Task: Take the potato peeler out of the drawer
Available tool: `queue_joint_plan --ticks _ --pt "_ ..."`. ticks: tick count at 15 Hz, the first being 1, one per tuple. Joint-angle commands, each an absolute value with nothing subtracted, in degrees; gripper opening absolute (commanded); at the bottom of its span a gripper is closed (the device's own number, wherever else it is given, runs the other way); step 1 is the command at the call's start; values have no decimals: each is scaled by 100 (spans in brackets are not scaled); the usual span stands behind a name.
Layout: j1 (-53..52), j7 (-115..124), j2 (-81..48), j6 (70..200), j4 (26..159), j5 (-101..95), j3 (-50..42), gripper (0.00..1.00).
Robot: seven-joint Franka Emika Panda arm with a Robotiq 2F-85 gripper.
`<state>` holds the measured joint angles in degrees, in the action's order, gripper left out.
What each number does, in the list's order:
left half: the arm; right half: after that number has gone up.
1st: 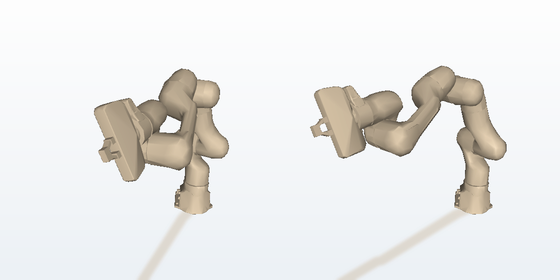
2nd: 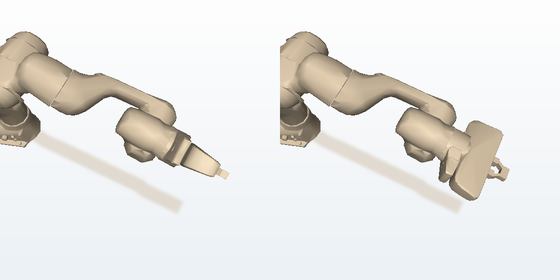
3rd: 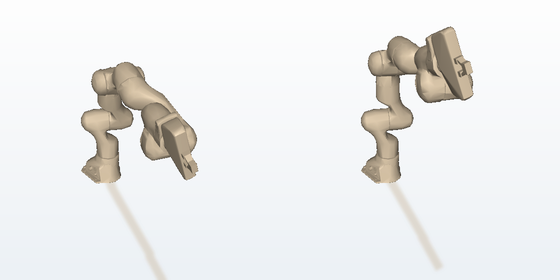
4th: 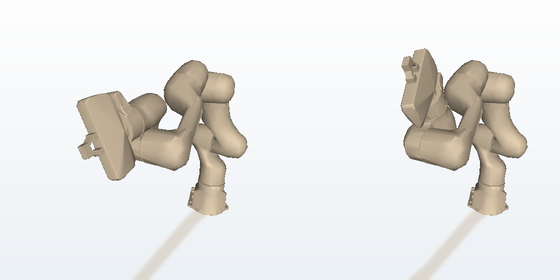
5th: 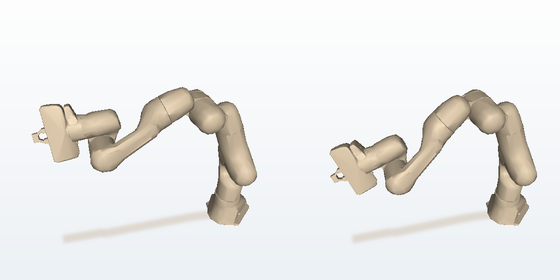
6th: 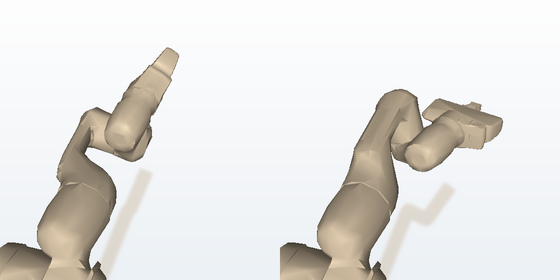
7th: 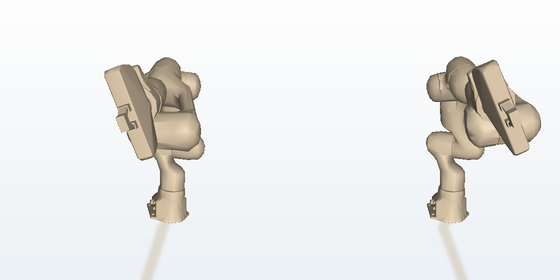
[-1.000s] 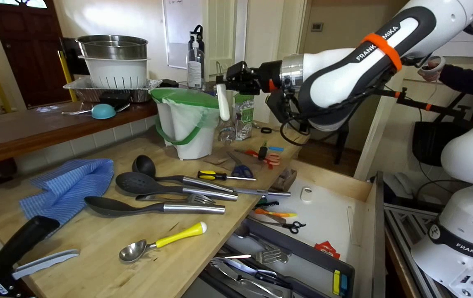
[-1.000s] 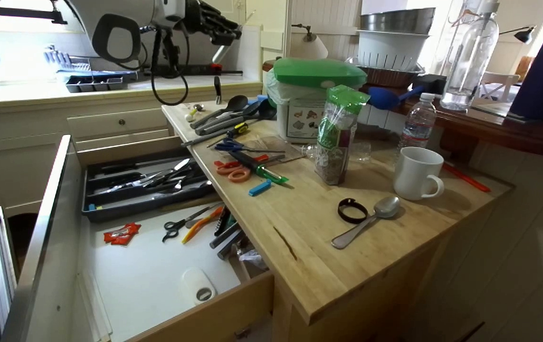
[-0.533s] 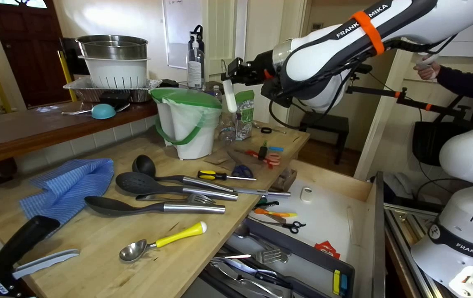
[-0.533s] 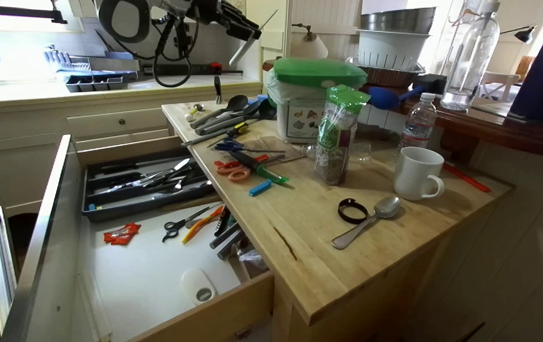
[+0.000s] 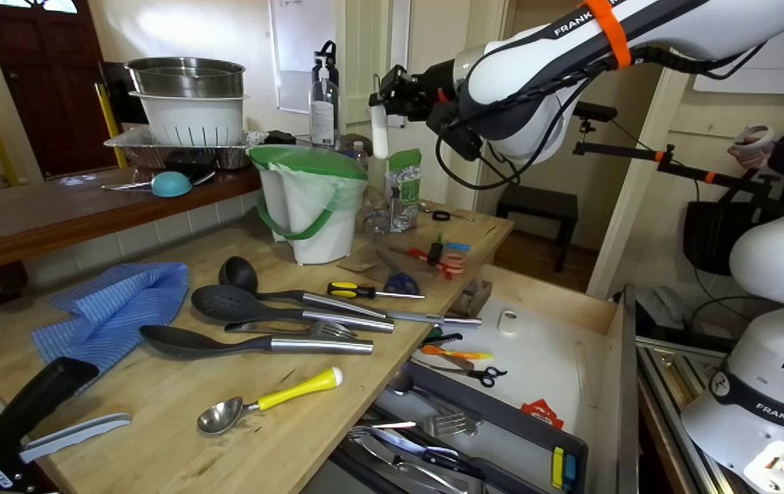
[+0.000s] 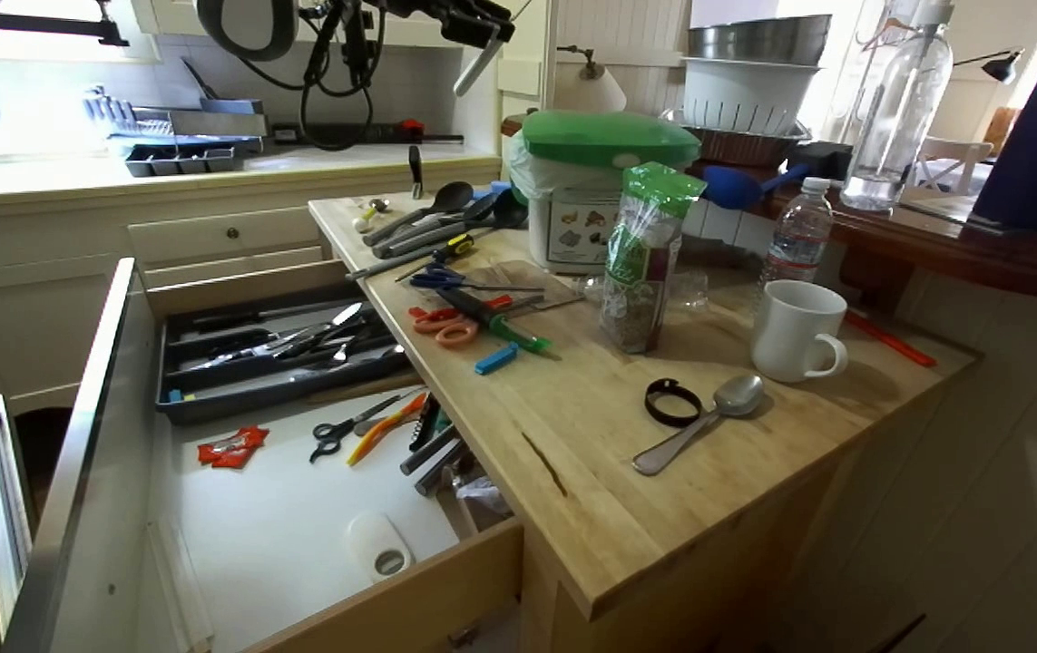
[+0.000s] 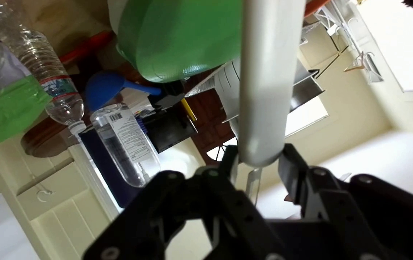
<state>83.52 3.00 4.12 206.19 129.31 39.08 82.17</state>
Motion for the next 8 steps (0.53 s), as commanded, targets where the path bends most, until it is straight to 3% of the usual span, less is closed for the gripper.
queue_joint_plan --ticks 1,8 --pt "8413 585 481 21129 13086 4233 8180 9" --pt "8542 782 307 21025 13593 5134 8059 9"
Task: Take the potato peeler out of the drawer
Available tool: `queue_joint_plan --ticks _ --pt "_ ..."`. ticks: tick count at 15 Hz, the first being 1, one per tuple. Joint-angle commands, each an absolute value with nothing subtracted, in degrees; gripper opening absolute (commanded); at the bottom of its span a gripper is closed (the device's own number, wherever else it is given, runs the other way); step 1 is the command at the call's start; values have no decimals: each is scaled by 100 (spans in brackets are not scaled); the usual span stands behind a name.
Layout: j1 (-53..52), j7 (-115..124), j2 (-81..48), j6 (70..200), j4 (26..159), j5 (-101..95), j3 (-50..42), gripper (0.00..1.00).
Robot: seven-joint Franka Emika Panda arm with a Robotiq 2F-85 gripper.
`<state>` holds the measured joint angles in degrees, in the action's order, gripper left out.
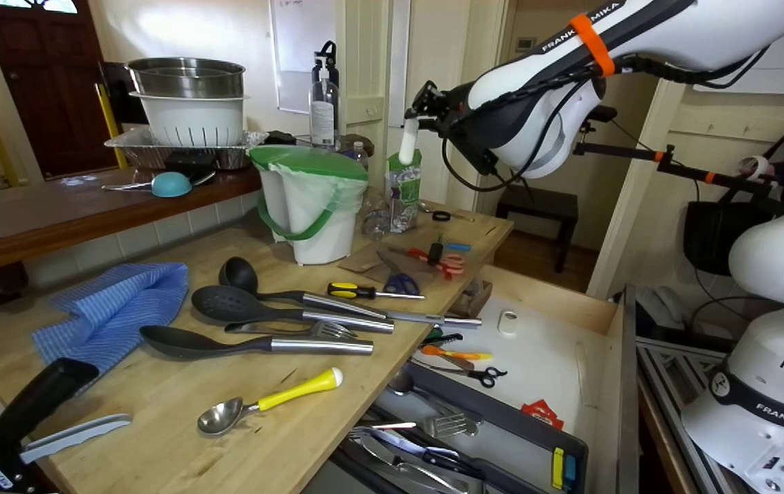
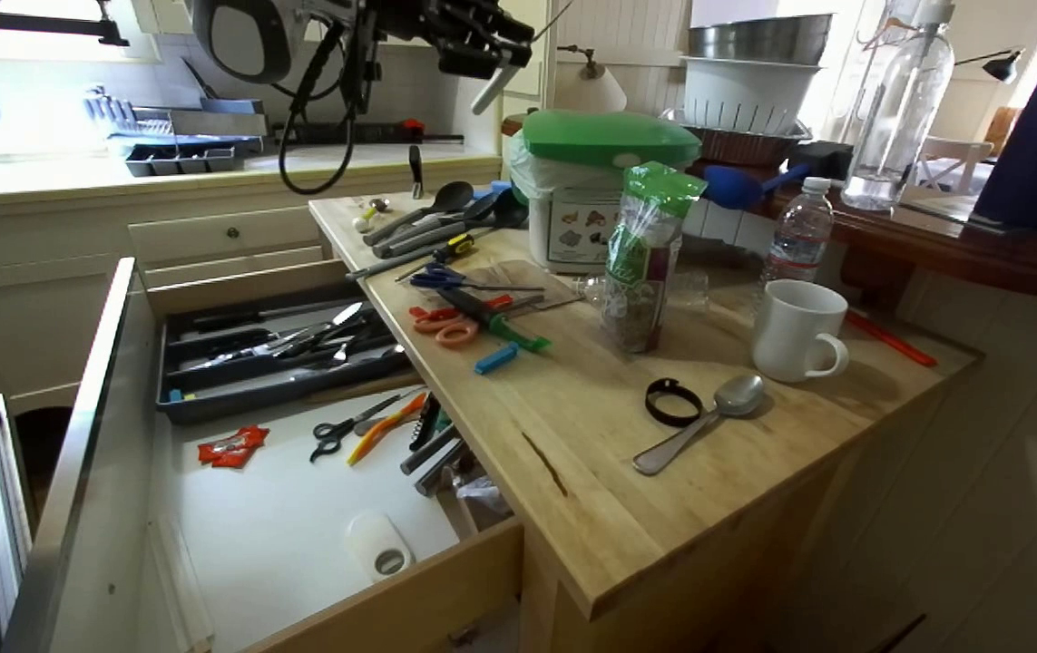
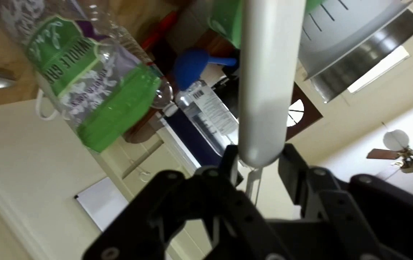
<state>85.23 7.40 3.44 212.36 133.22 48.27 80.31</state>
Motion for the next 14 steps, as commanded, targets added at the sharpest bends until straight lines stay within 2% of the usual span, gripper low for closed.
queue_joint_plan --ticks 1,4,8,9,10,14 --pt "8506 742 206 20782 13668 5105 8047 9" --pt "8525 725 223 20346 13949 5190 8052 9" --pt "8508 1090 -450 20493 13944 5076 8058 9" --pt "7432 1570 -402 20334 13987 4813 6880 9" --pt "8242 1332 -739 20487 13891 5067 7760 9" --pt "7715 1441 -1378 20515 13812 5103 7184 9"
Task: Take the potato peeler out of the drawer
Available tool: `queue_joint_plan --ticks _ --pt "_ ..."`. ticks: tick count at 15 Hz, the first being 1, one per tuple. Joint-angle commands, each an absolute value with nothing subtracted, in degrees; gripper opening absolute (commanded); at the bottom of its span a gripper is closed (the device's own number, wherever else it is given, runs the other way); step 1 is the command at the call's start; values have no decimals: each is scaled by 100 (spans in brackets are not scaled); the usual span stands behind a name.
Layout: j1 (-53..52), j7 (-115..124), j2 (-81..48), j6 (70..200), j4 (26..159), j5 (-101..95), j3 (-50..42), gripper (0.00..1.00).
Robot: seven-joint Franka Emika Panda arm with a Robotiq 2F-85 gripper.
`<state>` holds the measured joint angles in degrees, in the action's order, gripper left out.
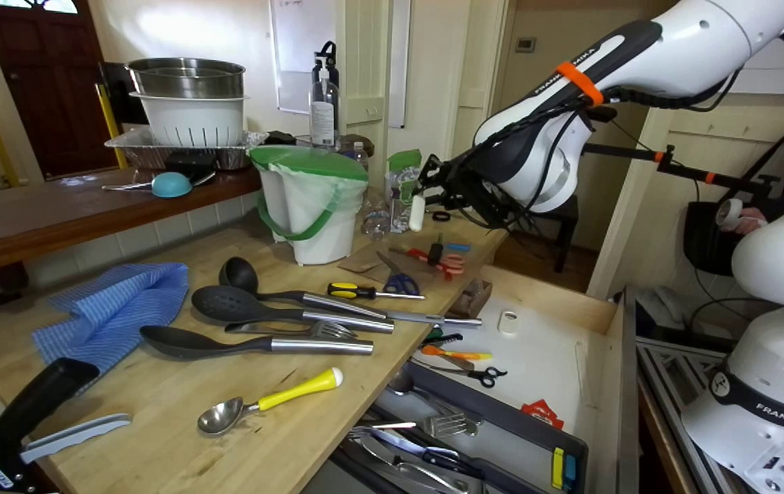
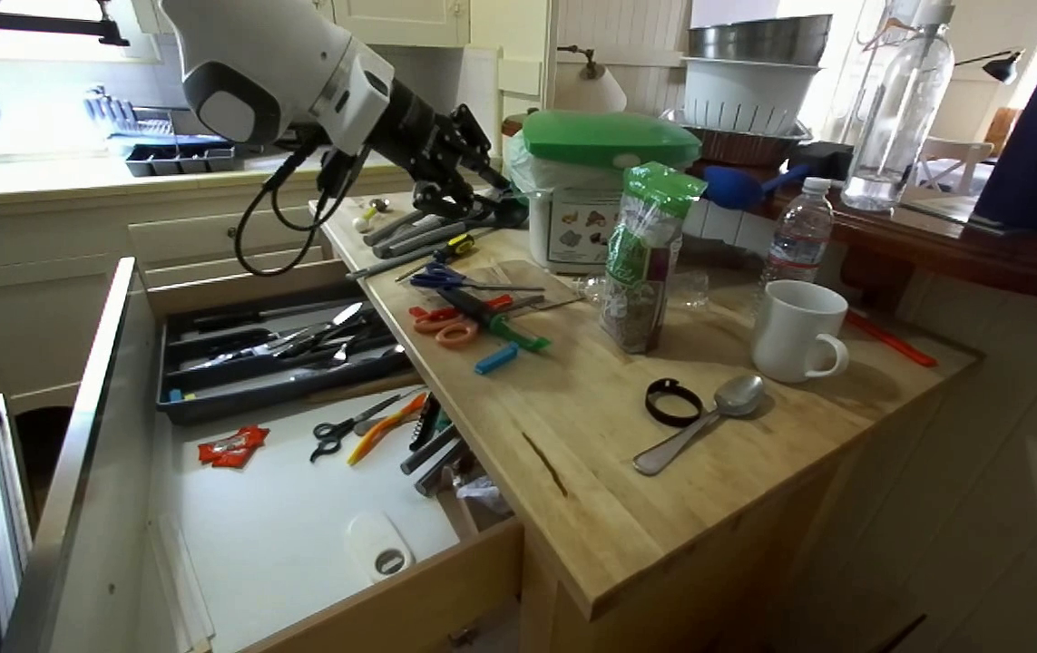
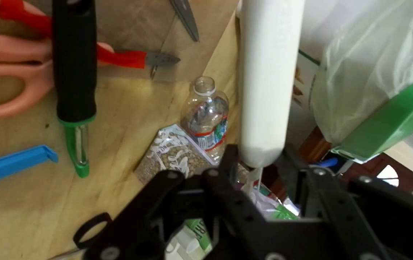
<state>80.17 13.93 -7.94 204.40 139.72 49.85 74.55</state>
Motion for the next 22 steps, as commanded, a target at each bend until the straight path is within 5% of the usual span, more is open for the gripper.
queue_joint_plan --ticks 1,11,12,13,18,22 --pt "7544 1420 -1553 20469 13712 5141 6990 9" --pt "3945 1875 -2301 19850 12609 5294 3433 9" --pt "3573 1931 -2354 19768 12457 5294 3110 59" --pt "3545 1418 -2497 19848 12226 5812 3235 60" --pt "2899 1398 -1606 19767 12430 5857 3129 96" --pt "2587 1054 -823 19025 12991 5947 3178 100"
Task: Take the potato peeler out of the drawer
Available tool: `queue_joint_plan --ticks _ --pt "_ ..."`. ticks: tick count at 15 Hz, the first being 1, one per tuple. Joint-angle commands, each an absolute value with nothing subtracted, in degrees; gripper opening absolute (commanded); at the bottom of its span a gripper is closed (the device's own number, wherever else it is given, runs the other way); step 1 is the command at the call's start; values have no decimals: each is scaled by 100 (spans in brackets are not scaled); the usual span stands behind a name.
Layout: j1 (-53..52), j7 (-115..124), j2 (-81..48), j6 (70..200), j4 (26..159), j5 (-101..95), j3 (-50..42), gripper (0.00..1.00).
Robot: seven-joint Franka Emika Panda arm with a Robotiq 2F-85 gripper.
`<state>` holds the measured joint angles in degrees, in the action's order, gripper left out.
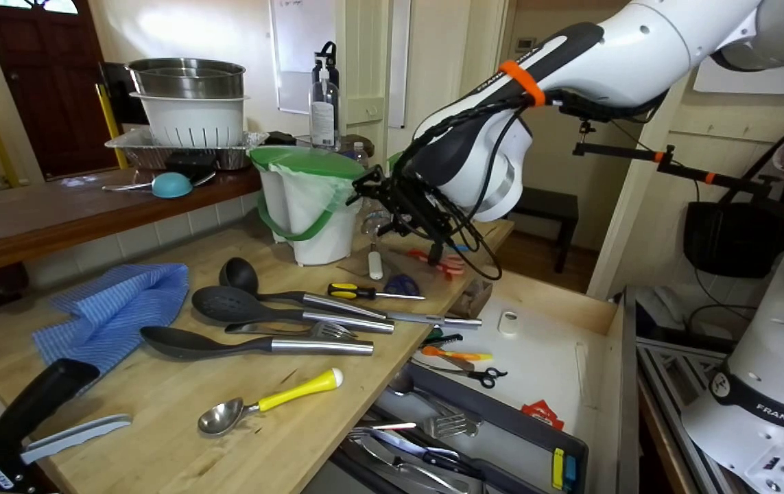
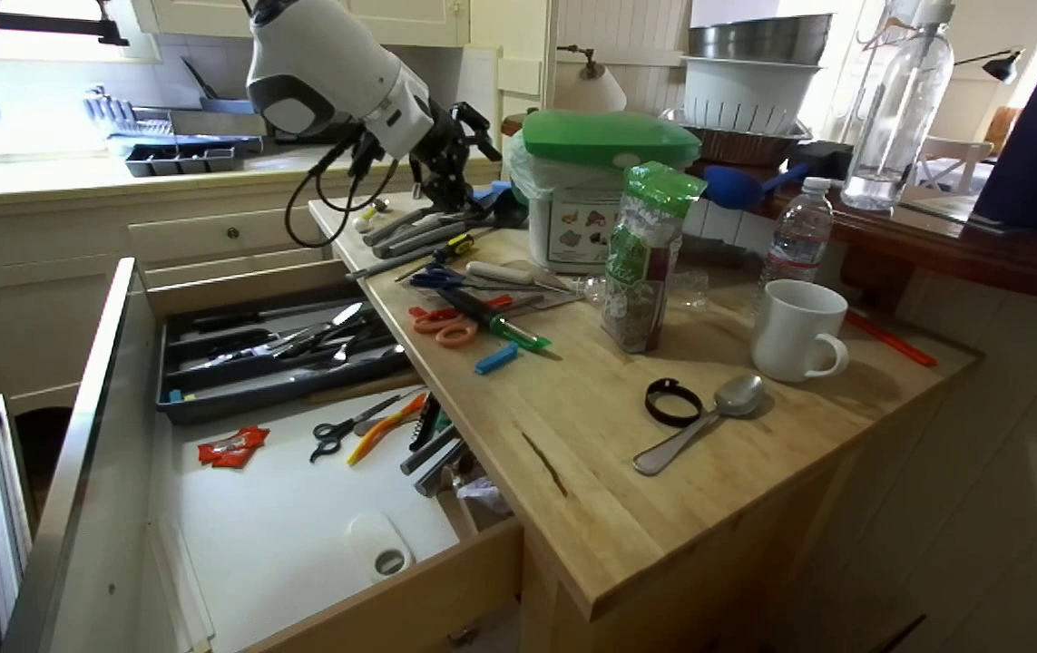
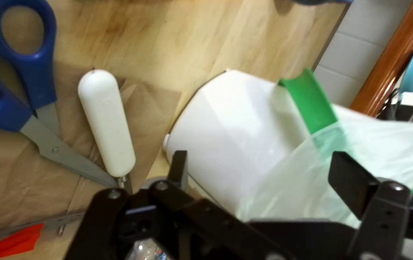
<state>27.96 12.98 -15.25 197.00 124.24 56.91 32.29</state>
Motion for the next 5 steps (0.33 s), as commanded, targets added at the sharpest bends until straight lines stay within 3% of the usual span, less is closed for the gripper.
queue_joint_plan --ticks 1,3,5 --pt "2524 1016 -676 18885 13105 5842 3220 100" --pt "2261 722 -240 19174 13498 5603 3157 100" --pt "2354 797 -609 19219 13161 5683 3243 100"
